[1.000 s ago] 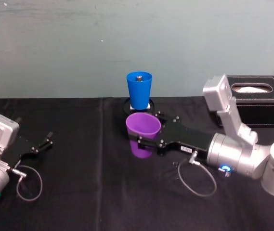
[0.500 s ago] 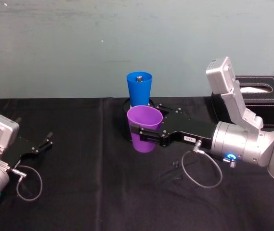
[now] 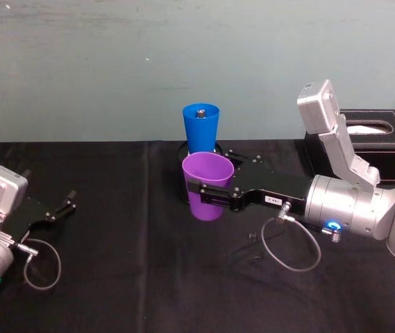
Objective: Pick up one cup with a gripper and tap it against the other cup.
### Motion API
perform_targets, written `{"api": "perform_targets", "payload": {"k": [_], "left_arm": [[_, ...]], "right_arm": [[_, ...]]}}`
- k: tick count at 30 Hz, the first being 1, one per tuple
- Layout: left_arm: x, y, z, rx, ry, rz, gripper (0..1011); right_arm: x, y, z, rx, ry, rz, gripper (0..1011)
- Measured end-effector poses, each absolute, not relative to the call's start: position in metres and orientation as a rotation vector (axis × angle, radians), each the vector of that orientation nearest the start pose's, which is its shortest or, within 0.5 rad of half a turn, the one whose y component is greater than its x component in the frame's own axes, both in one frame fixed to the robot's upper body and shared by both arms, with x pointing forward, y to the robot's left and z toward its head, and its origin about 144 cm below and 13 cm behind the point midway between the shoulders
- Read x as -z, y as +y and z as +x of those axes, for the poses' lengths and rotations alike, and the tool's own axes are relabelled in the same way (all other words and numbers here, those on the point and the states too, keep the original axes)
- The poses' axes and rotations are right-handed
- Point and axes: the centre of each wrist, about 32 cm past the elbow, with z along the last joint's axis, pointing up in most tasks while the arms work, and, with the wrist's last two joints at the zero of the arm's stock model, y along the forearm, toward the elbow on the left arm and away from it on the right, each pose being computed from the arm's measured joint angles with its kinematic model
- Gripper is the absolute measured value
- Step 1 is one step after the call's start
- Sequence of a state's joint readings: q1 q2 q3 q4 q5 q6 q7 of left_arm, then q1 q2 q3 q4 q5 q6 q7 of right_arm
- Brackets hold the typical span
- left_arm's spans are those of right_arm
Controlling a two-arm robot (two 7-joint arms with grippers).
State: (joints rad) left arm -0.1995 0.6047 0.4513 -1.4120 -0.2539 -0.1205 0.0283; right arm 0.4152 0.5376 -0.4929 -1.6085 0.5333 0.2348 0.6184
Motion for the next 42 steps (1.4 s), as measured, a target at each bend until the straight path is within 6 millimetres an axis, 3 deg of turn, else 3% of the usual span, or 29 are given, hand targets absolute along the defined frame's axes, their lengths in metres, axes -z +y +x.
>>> {"api": "perform_targets", "payload": {"k": [42], "left_arm": [[-1.1398, 0.3097, 0.4886, -1.248, -0.285, 0.304, 1000]], "right_arm": [[-1.2565, -0.2413, 0.5283, 0.532, -0.026, -0.141, 733]]}}
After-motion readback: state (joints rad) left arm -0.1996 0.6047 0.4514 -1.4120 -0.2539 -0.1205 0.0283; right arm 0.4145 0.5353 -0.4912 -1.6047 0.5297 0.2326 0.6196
